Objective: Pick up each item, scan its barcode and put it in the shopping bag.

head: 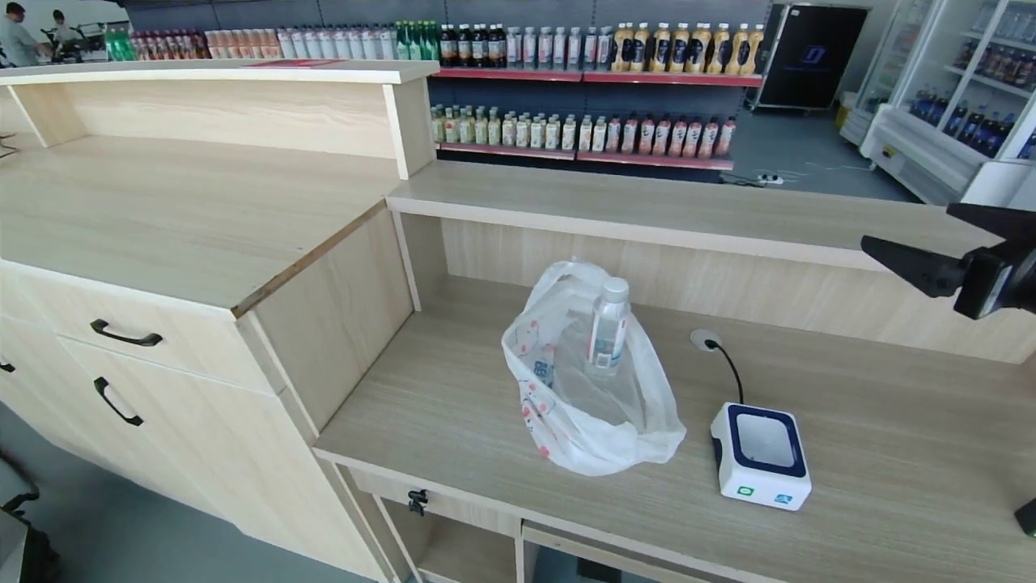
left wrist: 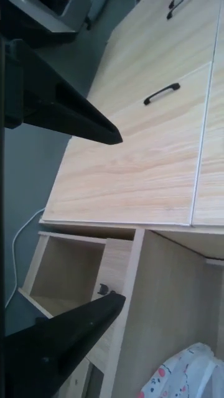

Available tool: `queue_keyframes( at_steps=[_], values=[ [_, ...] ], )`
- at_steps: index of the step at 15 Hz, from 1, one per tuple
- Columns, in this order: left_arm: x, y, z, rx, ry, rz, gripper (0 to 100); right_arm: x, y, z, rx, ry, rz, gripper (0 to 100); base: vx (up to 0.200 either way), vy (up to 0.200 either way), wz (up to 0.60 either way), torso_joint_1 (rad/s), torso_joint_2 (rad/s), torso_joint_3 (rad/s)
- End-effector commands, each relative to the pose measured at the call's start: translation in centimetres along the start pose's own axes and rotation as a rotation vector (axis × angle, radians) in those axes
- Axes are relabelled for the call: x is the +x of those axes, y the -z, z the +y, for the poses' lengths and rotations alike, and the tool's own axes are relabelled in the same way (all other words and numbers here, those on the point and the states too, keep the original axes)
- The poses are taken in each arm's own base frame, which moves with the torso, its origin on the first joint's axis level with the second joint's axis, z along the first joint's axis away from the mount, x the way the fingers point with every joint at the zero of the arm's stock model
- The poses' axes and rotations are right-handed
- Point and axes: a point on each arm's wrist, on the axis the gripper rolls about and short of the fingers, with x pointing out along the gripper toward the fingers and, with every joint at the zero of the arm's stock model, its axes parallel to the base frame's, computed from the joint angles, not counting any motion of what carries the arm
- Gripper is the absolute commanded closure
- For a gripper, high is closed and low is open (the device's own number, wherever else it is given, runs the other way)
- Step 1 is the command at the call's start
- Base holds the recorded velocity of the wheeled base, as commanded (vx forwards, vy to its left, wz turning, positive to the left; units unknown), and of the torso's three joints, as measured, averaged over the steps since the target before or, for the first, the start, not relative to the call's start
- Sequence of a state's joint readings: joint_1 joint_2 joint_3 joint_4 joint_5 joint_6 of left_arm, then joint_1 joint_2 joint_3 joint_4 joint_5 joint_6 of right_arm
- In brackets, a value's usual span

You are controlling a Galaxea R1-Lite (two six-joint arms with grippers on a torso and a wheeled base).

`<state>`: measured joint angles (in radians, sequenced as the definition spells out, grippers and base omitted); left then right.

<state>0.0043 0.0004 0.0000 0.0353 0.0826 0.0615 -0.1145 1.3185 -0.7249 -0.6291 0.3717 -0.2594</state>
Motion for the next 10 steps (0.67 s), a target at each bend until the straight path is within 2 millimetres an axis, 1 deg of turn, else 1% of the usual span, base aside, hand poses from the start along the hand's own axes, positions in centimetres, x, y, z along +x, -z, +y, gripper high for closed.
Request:
queue_keyframes(
  at_steps=[1,2,3,4,7,9,10],
  values=[
    [0.0,0.0,0.0,0.0,-0.001,0.001,0,-3.5,-2.4,-2.1,-0.019,0.147,0.012,0,0.0,0.0,-0.6,-0.002,0.0,0.002],
    [0.0,0.0,0.0,0.0,-0.001,0.0,0,-4.9,-1.6,-3.6,0.019,0.236,0.124,0,0.0,0.0,-0.6,0.002,0.0,0.002],
    [0.0,0.0,0.0,0.0,-0.001,0.0,0,-5.3,-0.8,-4.6,0.043,0.288,0.185,0,0.0,0.0,-0.6,0.002,0.0,0.002],
    [0.0,0.0,0.0,0.0,-0.001,0.0,0,-5.6,-0.3,-5.1,0.055,0.315,0.214,0,0.0,0.0,-0.6,0.002,0.0,0.012],
    [0.0,0.0,0.0,0.0,-0.001,0.0,0,-5.7,4.6,-9.7,0.091,0.444,0.424,0,0.0,0.0,-0.6,-0.001,0.01,0.004],
    [0.0,0.0,0.0,0.0,-0.001,0.0,0,-5.5,7.8,-12.4,0.123,0.479,0.494,0,0.0,0.0,-0.6,0.01,0.0,0.0],
    [0.0,0.0,0.0,0.0,-0.001,0.0,0,-5.1,9.4,-13.7,0.144,0.488,0.513,0,0.0,0.0,-0.6,0.002,0.0,0.002]
  ],
)
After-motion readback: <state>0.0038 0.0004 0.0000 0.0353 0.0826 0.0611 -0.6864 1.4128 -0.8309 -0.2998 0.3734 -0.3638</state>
